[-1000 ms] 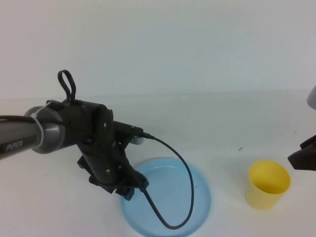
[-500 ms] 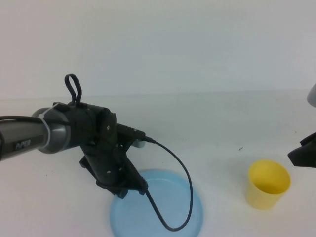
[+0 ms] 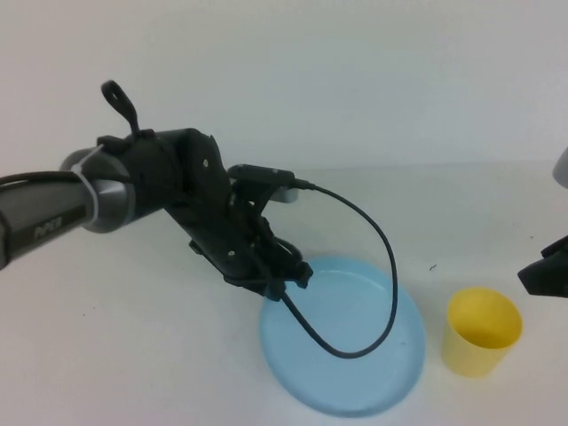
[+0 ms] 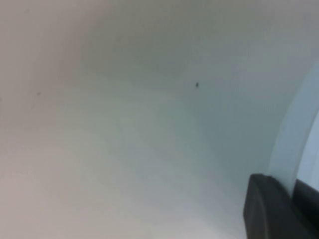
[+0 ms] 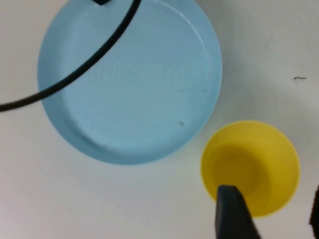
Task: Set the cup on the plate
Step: Place the plate on the center of the table, then pick up the cup from the table
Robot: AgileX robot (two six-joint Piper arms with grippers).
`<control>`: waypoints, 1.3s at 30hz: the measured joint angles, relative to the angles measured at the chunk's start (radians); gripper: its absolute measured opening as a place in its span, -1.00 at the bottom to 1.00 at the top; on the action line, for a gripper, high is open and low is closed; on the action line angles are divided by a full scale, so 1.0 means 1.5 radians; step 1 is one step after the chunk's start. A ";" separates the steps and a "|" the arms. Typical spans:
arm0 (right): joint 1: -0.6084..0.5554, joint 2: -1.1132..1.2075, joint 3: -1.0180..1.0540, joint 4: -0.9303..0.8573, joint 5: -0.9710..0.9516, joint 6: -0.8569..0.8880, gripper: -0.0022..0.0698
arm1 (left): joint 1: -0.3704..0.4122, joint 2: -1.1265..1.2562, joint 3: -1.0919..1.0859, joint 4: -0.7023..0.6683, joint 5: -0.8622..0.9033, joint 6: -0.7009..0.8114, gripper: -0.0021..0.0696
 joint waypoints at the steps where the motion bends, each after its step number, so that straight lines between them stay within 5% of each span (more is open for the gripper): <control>1: 0.000 0.000 0.000 -0.001 -0.002 0.001 0.00 | -0.002 0.006 0.000 -0.001 -0.003 0.000 -0.94; 8: 0.000 0.010 0.000 -0.006 -0.038 0.028 0.00 | -0.020 0.044 0.000 -0.001 -0.039 0.006 -0.82; 14: 0.000 0.056 0.000 -0.055 -0.047 0.082 0.17 | -0.025 0.045 -0.009 0.001 -0.050 0.031 0.04; 16: 0.000 0.072 0.000 -0.069 -0.050 0.096 0.28 | -0.021 0.038 -0.026 0.024 -0.037 0.031 0.16; 20: 0.000 0.094 0.000 -0.086 -0.054 0.106 0.38 | -0.013 -0.009 -0.061 0.104 0.005 0.011 -0.11; 25: 0.000 0.128 -0.004 -0.102 -0.060 0.117 0.40 | -0.005 -0.142 -0.066 0.173 -0.024 -0.011 -0.93; 39: 0.010 0.295 -0.077 -0.130 -0.065 0.142 0.28 | -0.007 -0.437 -0.011 0.198 -0.054 -0.007 -0.94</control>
